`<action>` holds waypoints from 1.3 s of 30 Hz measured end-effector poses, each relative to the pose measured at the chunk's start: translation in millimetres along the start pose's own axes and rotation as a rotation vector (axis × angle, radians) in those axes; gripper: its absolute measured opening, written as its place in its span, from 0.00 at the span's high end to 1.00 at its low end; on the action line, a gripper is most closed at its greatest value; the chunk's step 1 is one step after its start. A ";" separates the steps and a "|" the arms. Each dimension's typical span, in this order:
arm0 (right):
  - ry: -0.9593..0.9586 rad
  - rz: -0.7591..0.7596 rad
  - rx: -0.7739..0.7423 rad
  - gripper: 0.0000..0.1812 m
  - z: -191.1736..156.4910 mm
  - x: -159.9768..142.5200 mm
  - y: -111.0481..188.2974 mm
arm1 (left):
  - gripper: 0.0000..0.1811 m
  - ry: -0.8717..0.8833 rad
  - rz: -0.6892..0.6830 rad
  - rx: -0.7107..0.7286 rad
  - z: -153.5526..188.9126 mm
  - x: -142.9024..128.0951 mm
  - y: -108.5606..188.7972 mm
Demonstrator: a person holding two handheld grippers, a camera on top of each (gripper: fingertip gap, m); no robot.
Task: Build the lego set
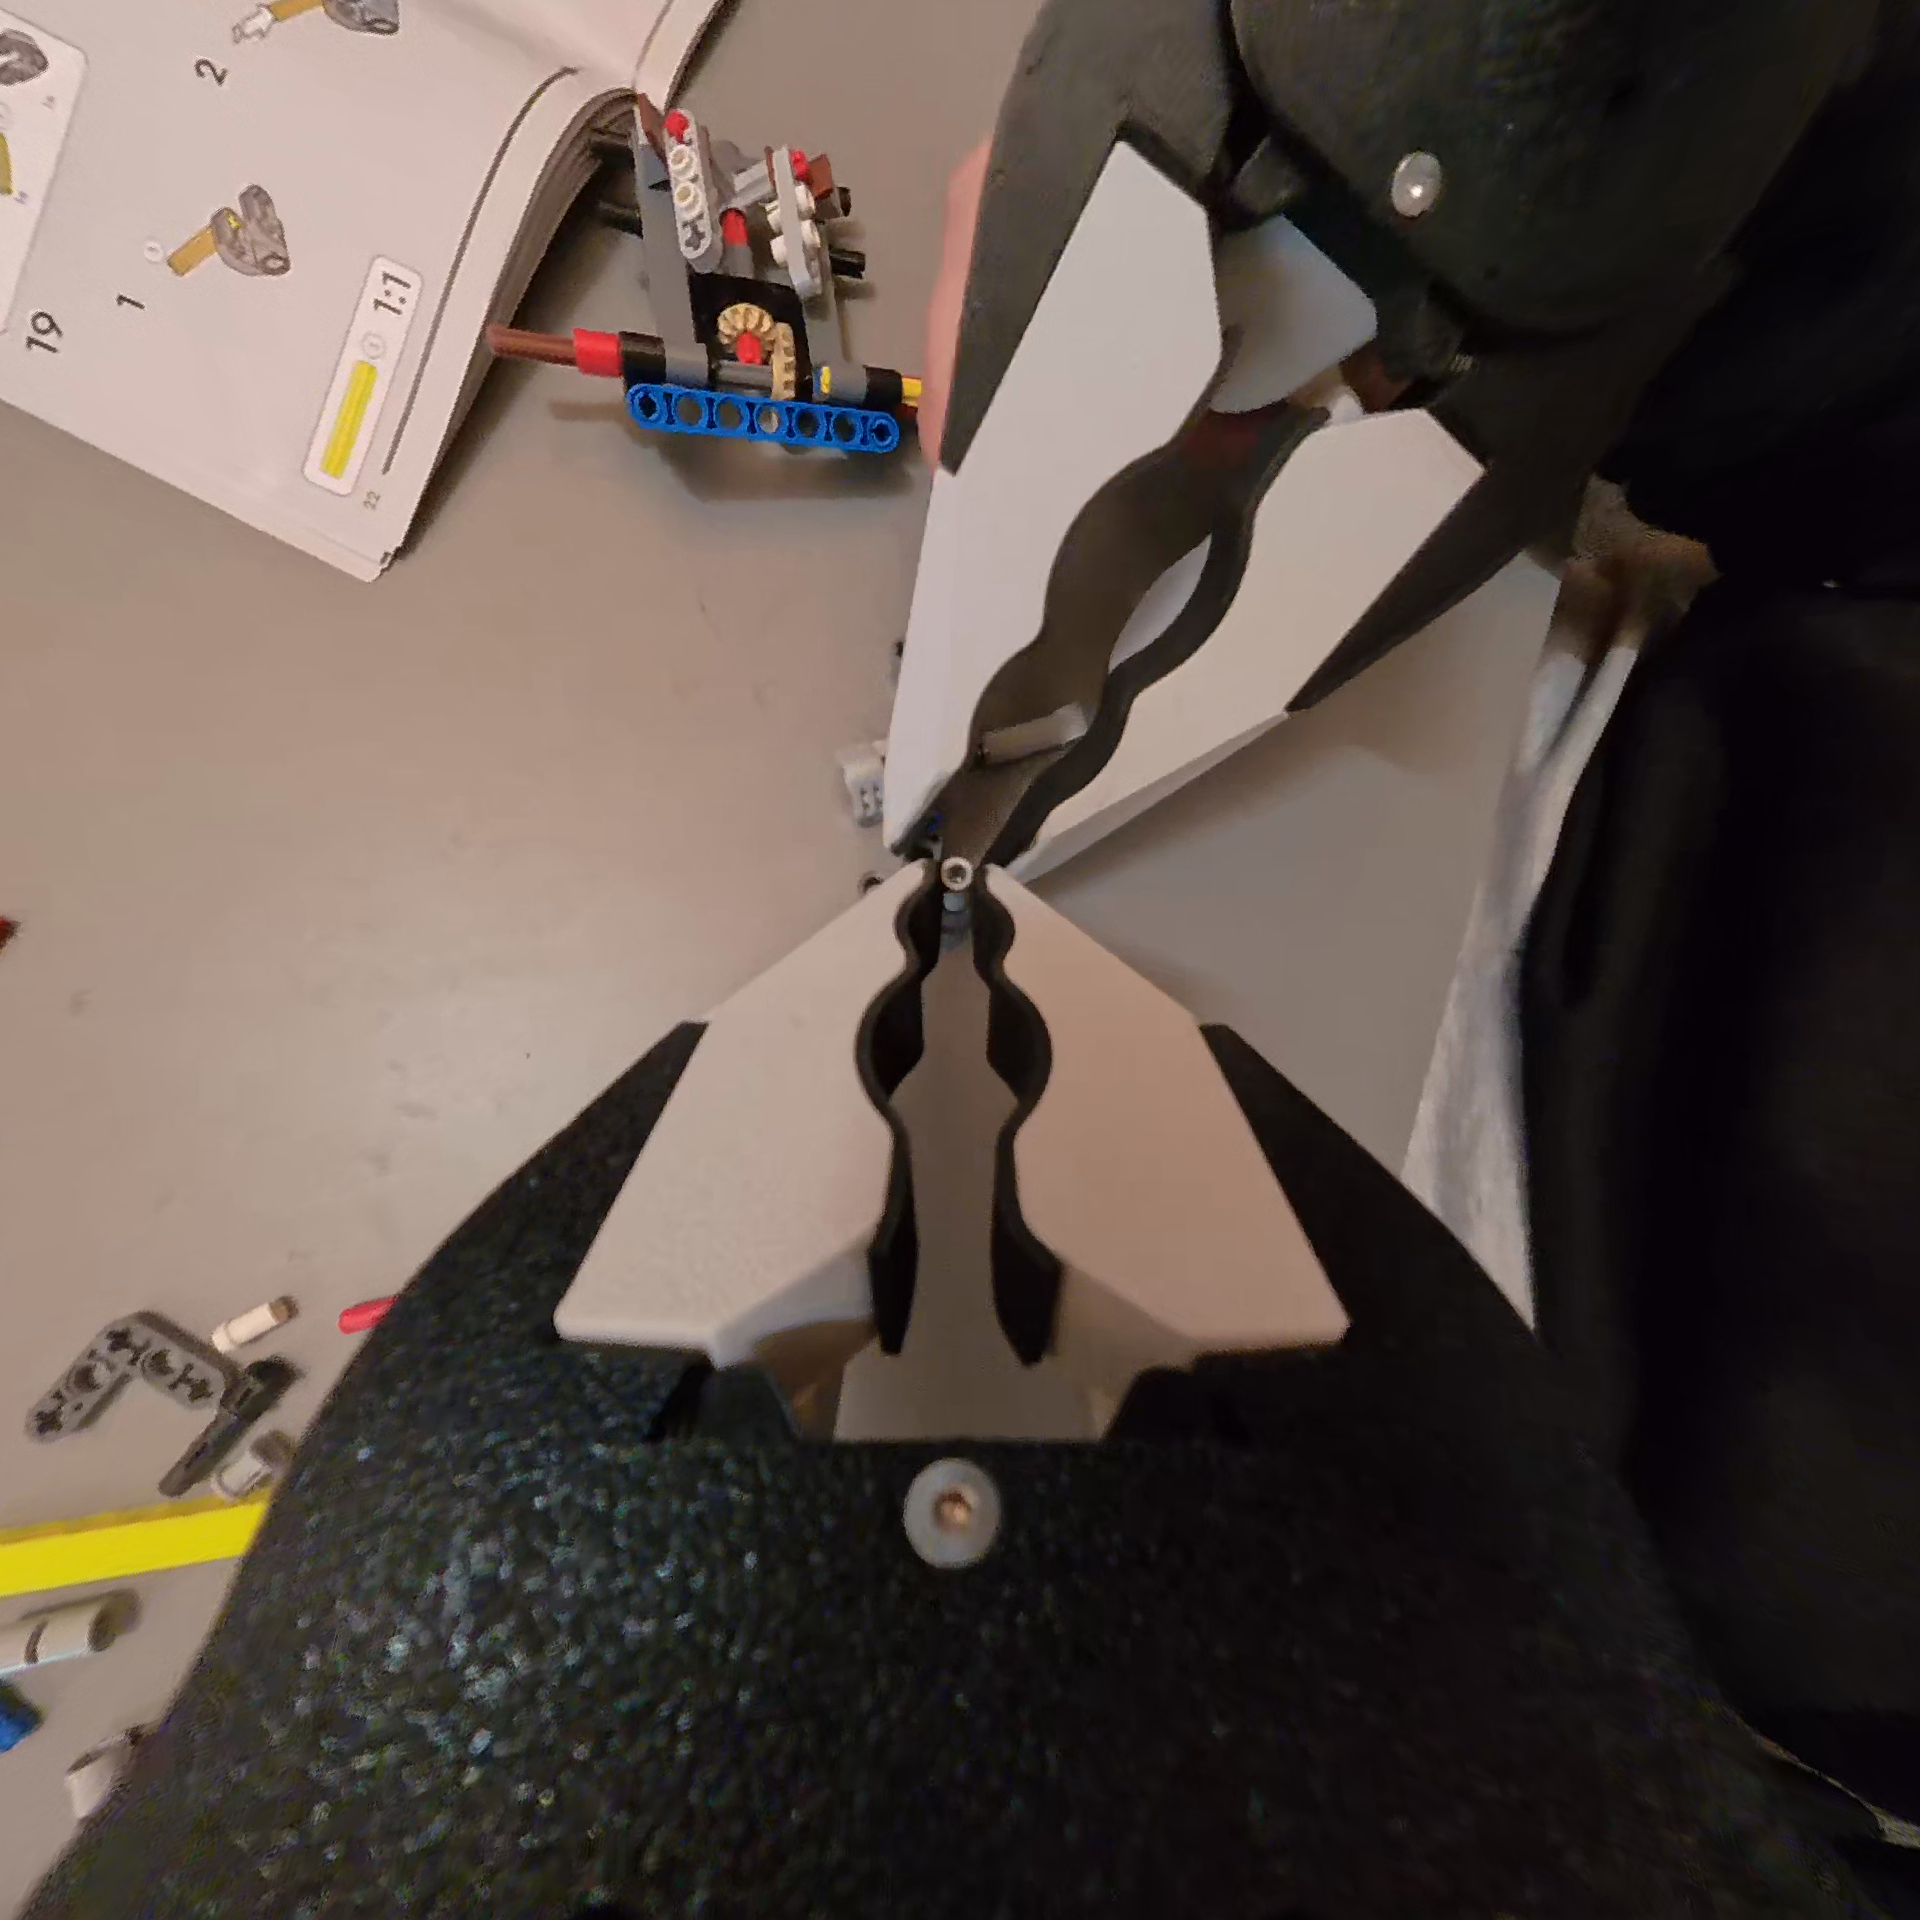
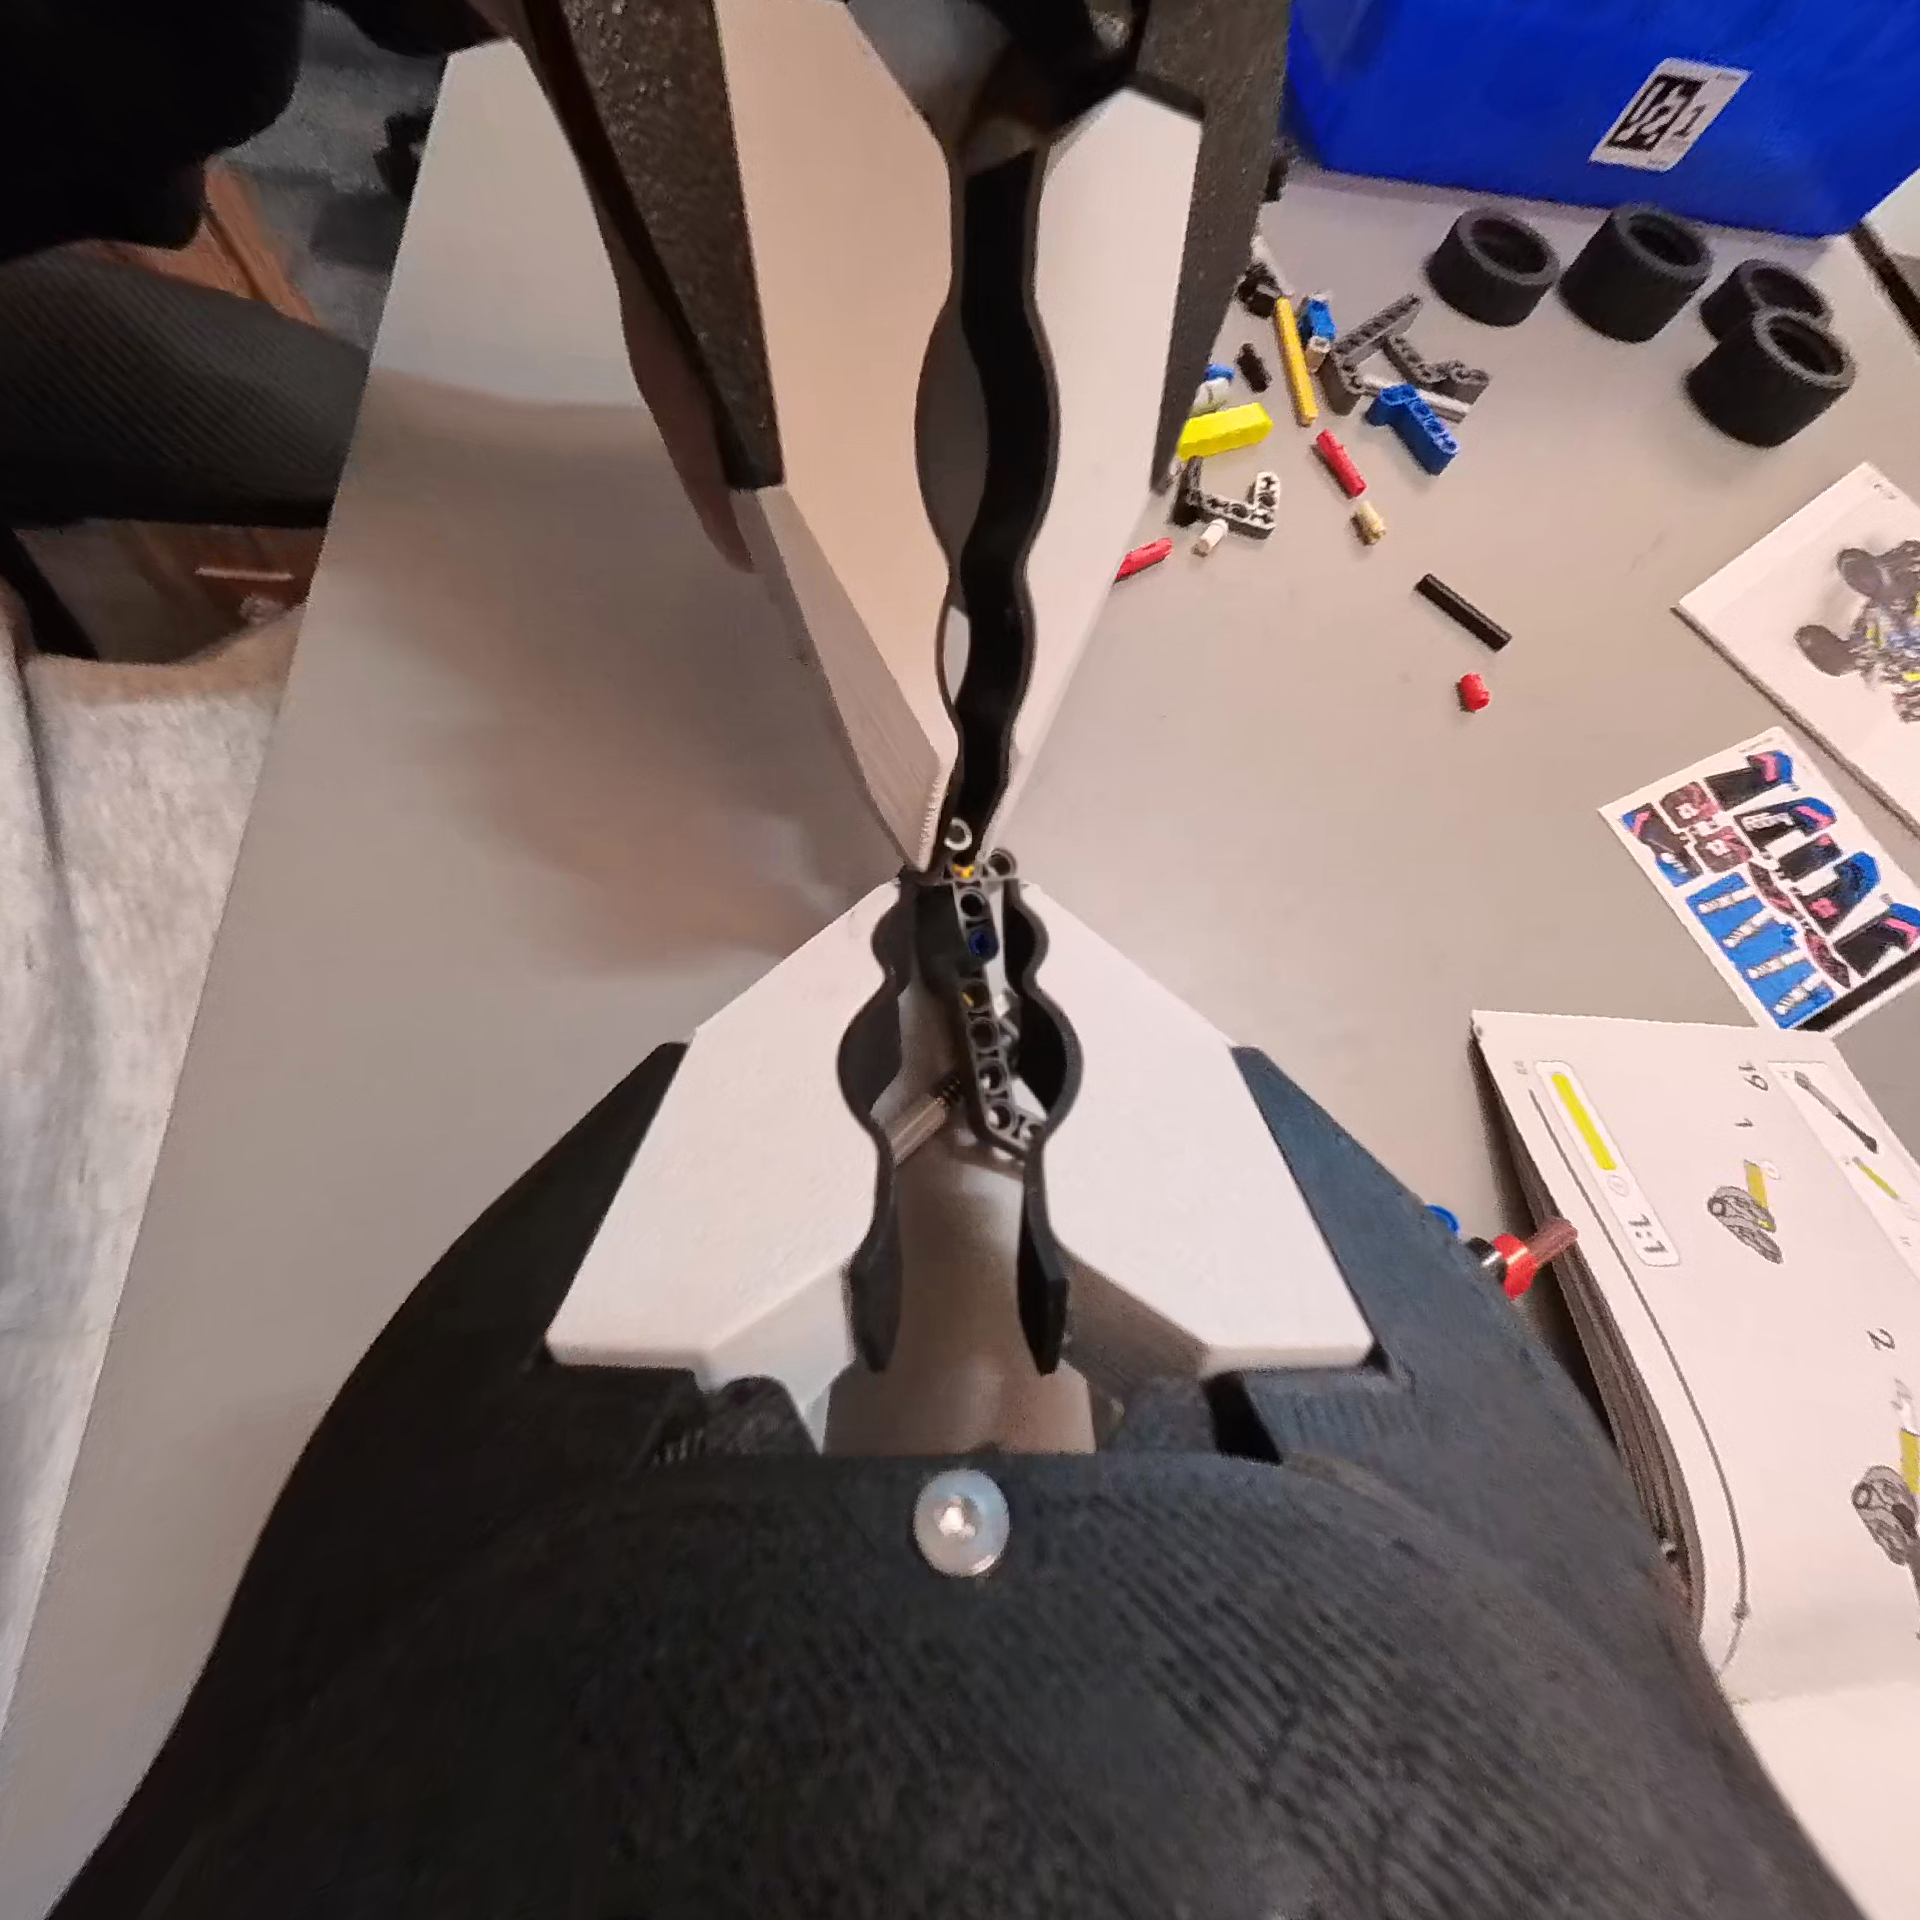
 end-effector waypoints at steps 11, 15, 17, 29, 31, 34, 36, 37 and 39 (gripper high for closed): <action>-0.009 -0.140 -0.292 0.90 13.2 -35.4 47.1 | 0.99 0.176 0.173 0.101 1.4 -0.5 3.2; -0.119 -0.236 -0.463 0.91 31.6 -75.2 84.3 | 0.99 0.228 0.239 0.161 -3.0 -0.1 4.9; -0.175 -0.215 -0.477 0.91 36.0 -82.8 99.2 | 0.99 0.239 0.276 0.191 -6.9 3.0 7.7; -0.148 -0.063 -0.336 0.89 -1.1 -41.2 74.6 | 0.99 0.316 0.346 0.199 -19.9 3.9 12.3; -0.165 -0.033 -0.330 0.89 -1.7 -29.6 59.5 | 0.99 0.315 0.345 0.192 -20.3 2.8 12.1; -0.212 -0.019 -0.339 0.88 5.1 -21.5 36.9 | 0.99 0.312 0.345 0.192 -21.4 0.7 12.4; -0.243 -0.043 -0.364 0.88 15.9 -21.8 26.0 | 0.99 0.308 0.344 0.186 -21.1 -0.9 12.7; -0.274 -0.069 -0.348 0.85 18.6 -24.7 20.9 | 0.99 0.305 0.342 0.183 -20.7 -1.7 12.7; -0.354 -0.105 -0.244 0.81 12.3 -28.6 11.2 | 0.99 0.296 0.338 0.177 -20.0 -2.8 12.7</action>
Point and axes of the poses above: each gripper's, where its closed fingertips meet, y back along the fingers, x out of its top, z = x × y across the jaws, the point moved 1 cm from there along y, back along the fingers, and after that the axes turned 1 degree about -x, right-handed, at the moved point
